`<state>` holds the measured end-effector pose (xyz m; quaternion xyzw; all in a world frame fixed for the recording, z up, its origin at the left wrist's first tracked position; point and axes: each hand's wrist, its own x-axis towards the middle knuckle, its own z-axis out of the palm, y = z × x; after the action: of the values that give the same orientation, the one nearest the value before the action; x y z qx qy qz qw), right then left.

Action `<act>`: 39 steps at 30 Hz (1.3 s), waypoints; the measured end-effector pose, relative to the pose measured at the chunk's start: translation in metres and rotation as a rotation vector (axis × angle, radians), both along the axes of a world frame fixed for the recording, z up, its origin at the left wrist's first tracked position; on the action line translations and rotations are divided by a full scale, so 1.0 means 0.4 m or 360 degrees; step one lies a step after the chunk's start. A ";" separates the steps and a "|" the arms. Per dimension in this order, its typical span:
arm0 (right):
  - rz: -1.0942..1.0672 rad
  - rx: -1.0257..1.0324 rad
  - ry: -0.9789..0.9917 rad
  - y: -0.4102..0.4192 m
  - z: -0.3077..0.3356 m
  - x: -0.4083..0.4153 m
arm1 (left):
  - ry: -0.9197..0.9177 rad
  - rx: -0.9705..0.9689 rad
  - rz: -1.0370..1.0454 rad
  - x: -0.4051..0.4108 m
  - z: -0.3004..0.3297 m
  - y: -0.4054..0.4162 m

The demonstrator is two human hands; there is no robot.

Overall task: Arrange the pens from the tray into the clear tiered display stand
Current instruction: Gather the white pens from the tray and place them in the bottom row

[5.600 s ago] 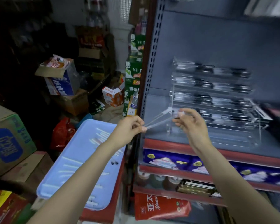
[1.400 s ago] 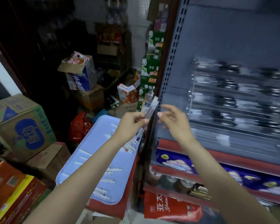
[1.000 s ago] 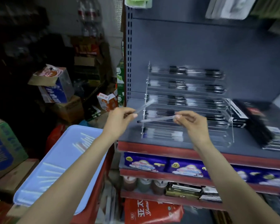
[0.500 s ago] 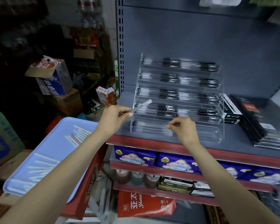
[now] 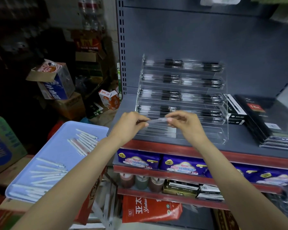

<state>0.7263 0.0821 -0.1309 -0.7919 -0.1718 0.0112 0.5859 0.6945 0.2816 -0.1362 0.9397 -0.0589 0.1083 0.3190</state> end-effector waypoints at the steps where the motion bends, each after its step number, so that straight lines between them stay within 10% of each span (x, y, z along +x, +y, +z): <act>1: -0.0048 0.0024 0.0002 -0.005 -0.002 0.001 | -0.0020 -0.0038 0.0012 0.002 -0.002 -0.005; 8: -0.0353 -0.0271 0.0023 -0.051 -0.056 0.012 | -0.0055 -0.0311 0.0567 0.012 -0.044 0.027; 20: -0.0313 -0.0833 -0.0115 -0.008 -0.074 0.024 | 0.0104 -0.0385 0.0524 0.021 -0.086 0.043; 39: 0.0302 -0.0550 -0.0250 0.591 -0.125 -0.140 | 0.0114 -0.0435 0.0634 -0.138 -0.223 0.445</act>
<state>0.6701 0.3185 -0.1808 -0.8593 -0.2861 0.0338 0.4226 0.6393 0.4596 -0.2255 0.8842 0.1540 0.1426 0.4174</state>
